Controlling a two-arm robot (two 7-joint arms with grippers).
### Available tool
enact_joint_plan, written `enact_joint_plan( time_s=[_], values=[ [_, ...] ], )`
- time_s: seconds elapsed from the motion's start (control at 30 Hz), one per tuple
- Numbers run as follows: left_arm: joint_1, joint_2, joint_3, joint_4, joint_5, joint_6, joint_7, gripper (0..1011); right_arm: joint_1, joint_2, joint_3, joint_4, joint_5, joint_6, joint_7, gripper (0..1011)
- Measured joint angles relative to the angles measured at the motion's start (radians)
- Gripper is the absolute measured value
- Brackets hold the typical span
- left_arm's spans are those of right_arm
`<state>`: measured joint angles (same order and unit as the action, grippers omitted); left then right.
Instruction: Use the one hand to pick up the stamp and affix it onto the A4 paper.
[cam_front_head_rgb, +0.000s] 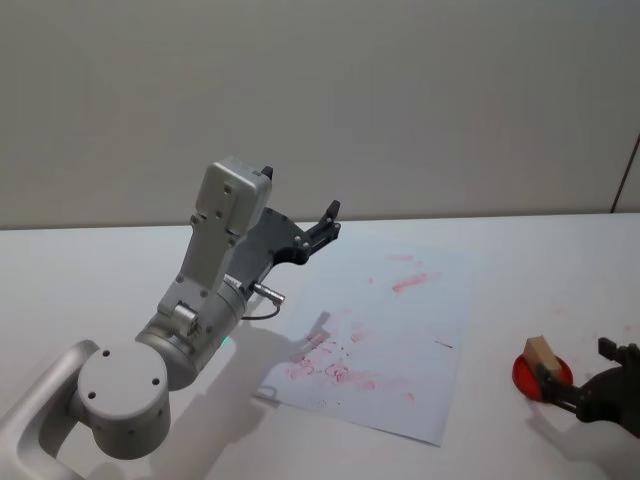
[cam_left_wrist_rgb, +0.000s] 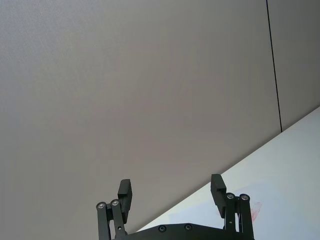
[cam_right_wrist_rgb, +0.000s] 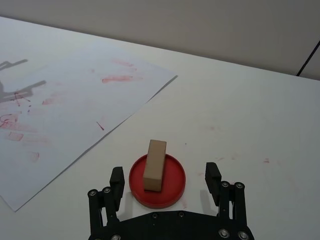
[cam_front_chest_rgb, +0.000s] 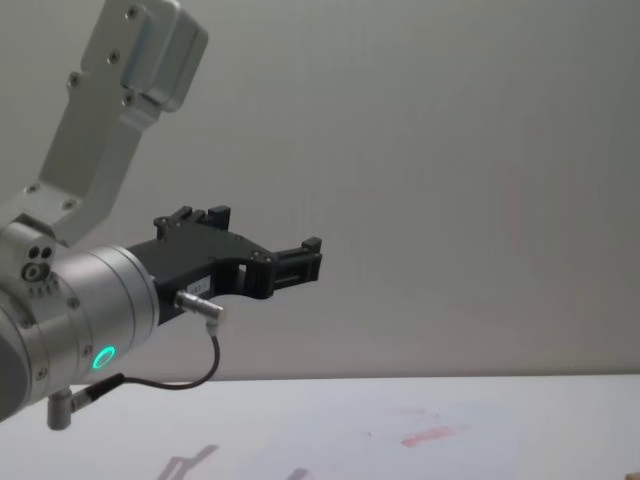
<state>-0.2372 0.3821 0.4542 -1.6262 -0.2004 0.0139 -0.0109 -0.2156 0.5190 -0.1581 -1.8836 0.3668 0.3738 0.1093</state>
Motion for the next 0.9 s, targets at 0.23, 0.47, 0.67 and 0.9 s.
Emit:
enact_joint_plan(
  time_s=[0.23,0.47,0.67,0.9],
  values=[
    [0.000,0.000,0.000,0.000,0.000,0.000,0.000,1001,0.029,-0.026,-0.019,0.023,-0.038,0.027,0.017,1001],
    [0.000,0.000,0.000,0.000,0.000,0.000,0.000,1001,0.046,-0.041,-0.030,0.037,-0.059,0.040,0.026,922],
    [0.000,0.000,0.000,0.000,0.000,0.000,0.000,1001,0.055,-0.048,-0.035,0.044,-0.069,0.047,0.031,763],
    [0.000,0.000,0.000,0.000,0.000,0.000,0.000,1001,0.060,-0.053,-0.039,0.048,-0.077,0.052,0.033,550]
  ],
)
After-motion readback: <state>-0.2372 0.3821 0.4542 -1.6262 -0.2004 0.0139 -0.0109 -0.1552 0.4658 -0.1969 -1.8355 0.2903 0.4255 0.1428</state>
